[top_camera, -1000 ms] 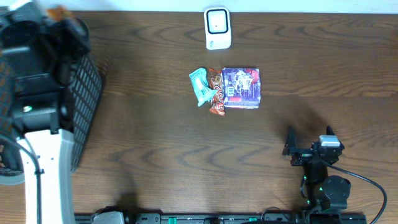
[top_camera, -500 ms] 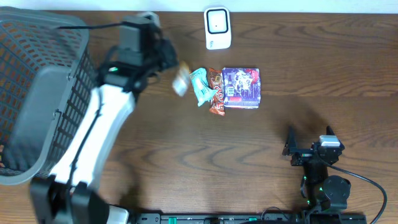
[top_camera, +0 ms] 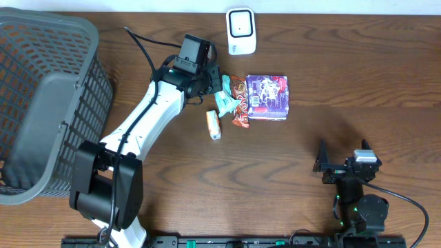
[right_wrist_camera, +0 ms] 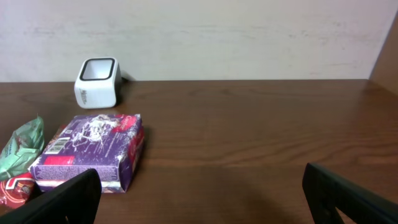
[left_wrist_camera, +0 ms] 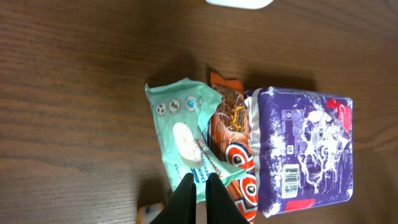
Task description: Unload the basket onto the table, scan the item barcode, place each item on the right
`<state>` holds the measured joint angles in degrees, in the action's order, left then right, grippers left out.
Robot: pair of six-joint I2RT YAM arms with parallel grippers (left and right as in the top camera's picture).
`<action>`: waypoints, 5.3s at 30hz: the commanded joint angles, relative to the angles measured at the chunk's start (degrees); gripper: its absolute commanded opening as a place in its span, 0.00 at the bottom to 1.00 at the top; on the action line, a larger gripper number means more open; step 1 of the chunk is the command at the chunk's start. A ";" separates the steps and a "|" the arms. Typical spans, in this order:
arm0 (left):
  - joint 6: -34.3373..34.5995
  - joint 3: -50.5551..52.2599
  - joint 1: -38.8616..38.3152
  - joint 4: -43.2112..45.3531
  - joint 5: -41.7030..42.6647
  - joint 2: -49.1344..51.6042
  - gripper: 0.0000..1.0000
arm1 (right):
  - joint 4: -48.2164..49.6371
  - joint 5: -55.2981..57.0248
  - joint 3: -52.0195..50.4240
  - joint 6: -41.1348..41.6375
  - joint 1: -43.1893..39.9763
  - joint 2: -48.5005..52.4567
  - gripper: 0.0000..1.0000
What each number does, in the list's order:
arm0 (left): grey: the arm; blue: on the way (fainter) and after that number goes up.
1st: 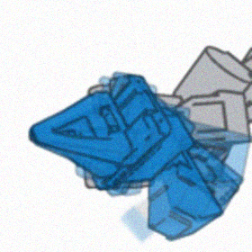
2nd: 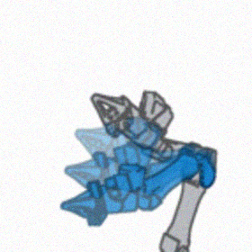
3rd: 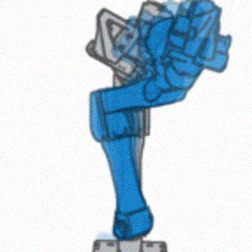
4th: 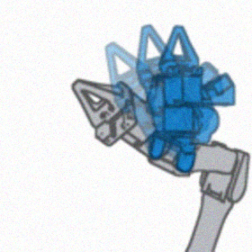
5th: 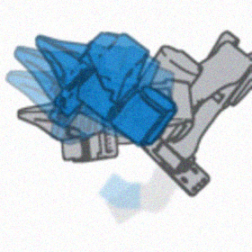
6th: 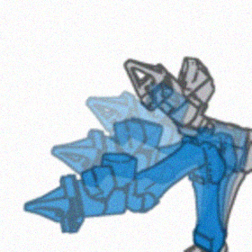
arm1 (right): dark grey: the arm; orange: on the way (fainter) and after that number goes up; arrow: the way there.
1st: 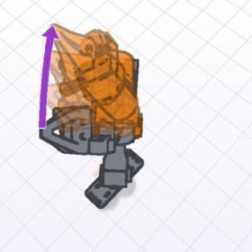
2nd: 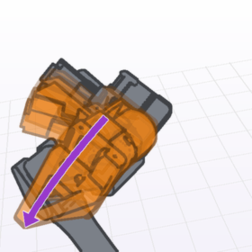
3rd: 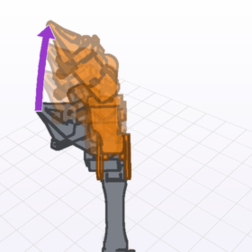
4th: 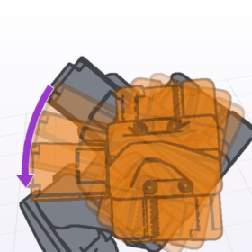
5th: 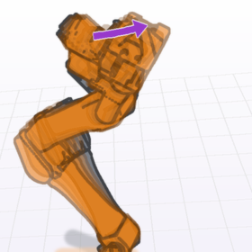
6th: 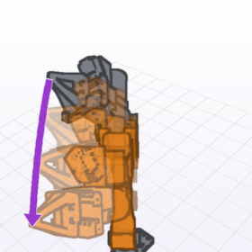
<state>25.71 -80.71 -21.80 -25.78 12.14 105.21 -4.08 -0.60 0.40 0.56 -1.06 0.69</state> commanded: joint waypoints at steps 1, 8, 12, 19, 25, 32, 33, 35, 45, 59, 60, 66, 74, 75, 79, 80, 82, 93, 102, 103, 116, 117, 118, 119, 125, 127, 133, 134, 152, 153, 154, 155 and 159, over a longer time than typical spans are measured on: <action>0.31 -0.11 0.17 -2.40 0.83 -2.36 0.16 | -0.22 -0.15 -0.09 -0.83 -0.35 -0.31 0.99; -1.68 -0.11 0.17 -10.78 0.92 -7.65 0.53 | -0.22 -0.15 -0.09 -0.85 -0.35 -0.31 0.99; -1.68 -0.11 0.17 -17.70 0.94 -10.05 0.85 | -0.22 -0.15 -0.09 -0.83 -0.35 -0.31 0.99; -1.64 1.62 0.07 -26.56 0.94 -8.61 0.86 | -0.22 -0.15 -0.09 -0.83 -0.35 -0.31 0.99; -1.60 4.74 0.07 -26.67 0.94 -7.34 0.86 | -0.22 -0.15 -0.09 -0.83 -0.35 -0.31 0.99; -1.62 4.81 -0.37 -26.49 2.23 -6.58 0.86 | -0.22 -0.15 -0.09 -0.83 -0.35 -0.31 0.99; -1.60 4.81 -0.61 -26.45 2.23 -6.58 0.86 | -0.22 -0.15 -0.09 -0.83 -0.35 -0.31 0.99; -1.62 4.81 -1.20 -26.18 2.21 -6.49 0.86 | -0.22 -0.15 -0.09 -0.83 -0.35 -0.31 0.99; -1.60 7.41 -3.80 -20.02 2.21 -3.15 0.86 | -0.22 -0.15 -0.09 -0.83 -0.35 -0.31 0.99; -1.62 7.87 -3.96 -13.46 1.70 4.33 0.63 | -0.22 -0.15 -0.09 -0.83 -0.35 -0.31 0.99; -1.62 7.87 -3.96 -12.66 0.85 4.92 0.53 | -0.22 -0.15 -0.09 -0.83 -0.35 -0.31 0.99; -1.62 7.87 -3.93 -11.54 -2.73 5.31 0.34 | -0.22 -0.15 -0.09 -0.83 -0.35 -0.31 0.99; -1.38 6.67 -3.72 -5.99 -1.64 5.16 0.08 | -0.20 -0.15 -0.09 -0.85 -0.35 -0.31 0.99; -1.38 6.16 -3.54 -5.09 -1.27 5.16 0.07 | -0.22 -0.15 -0.09 -0.83 -0.35 -0.31 0.99; -0.68 5.16 -2.03 0.46 1.86 5.05 0.08 | -0.20 -0.15 -0.09 -0.85 -0.35 -0.31 0.99; 0.81 5.16 -1.44 1.79 1.81 5.05 0.08 | -0.22 -0.15 -0.09 -0.83 -0.35 -0.31 0.99; 2.67 5.16 0.00 3.72 1.77 5.05 0.08 | -0.22 -0.15 -0.09 -0.83 -0.35 -0.31 0.99; 5.22 5.46 4.74 5.55 3.39 7.96 0.08 | -0.20 -0.15 -0.09 -0.83 -0.35 -0.31 0.99; 4.00 5.46 4.81 5.49 9.90 11.41 0.23 | -0.22 -0.15 -0.09 -0.85 -0.35 -0.31 0.99; 3.15 5.46 4.81 5.42 9.90 11.39 0.40 | -0.20 -0.15 -0.09 -0.85 -0.35 -0.31 0.99; -1.14 5.33 7.41 1.31 1.88 5.20 0.53 | -0.22 -0.15 -0.09 -0.85 -0.35 -0.31 0.99; -1.70 5.33 7.74 1.05 1.81 4.37 0.54 | -0.22 -0.15 -0.09 -0.85 -0.35 -0.31 0.99; -1.73 5.33 8.00 0.92 1.73 3.63 0.53 | -0.22 -0.15 -0.09 -0.83 -0.35 -0.31 0.99; -1.70 5.33 8.20 0.79 1.73 3.02 0.53 | -0.22 -0.15 -0.09 -0.83 -0.35 -0.31 0.99; -1.66 5.33 8.39 0.59 1.73 0.22 0.54 | -0.22 -0.15 -0.09 -0.85 -0.35 -0.31 0.99; -1.68 5.33 8.41 0.61 1.68 -0.02 0.54 | -0.22 -0.15 -0.09 -0.85 -0.35 -0.31 0.99; -1.66 5.35 8.33 -0.35 1.81 0.00 0.51 | -0.22 -0.13 -0.09 -0.83 -0.35 -0.31 0.99; -1.66 5.35 8.35 -0.57 1.92 0.00 0.49 | -0.22 -0.15 -0.09 -0.85 -0.35 -0.31 0.99; -1.73 5.92 7.39 -2.47 2.45 2.45 0.29 | -0.22 -0.15 -0.09 -0.85 -0.35 -0.31 0.99; -1.97 5.92 7.02 -2.47 2.80 2.56 0.20 | -0.22 -0.15 -0.09 -0.83 -0.35 -0.31 0.99; -3.06 5.92 6.54 -2.29 3.52 2.56 0.12 | -0.22 -0.15 -0.09 -0.85 -0.35 -0.31 0.99; -4.35 5.90 6.14 -1.92 4.22 2.56 0.08 | -0.20 -0.15 -0.09 -0.85 -0.35 -0.31 0.99; -7.69 5.88 4.59 0.02 5.40 2.54 0.08 | -0.22 -0.15 -0.09 -0.85 -0.35 -0.31 0.99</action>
<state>21.52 -74.70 -16.19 -26.30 16.19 106.89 -4.08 -0.60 0.40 0.56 -1.06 0.69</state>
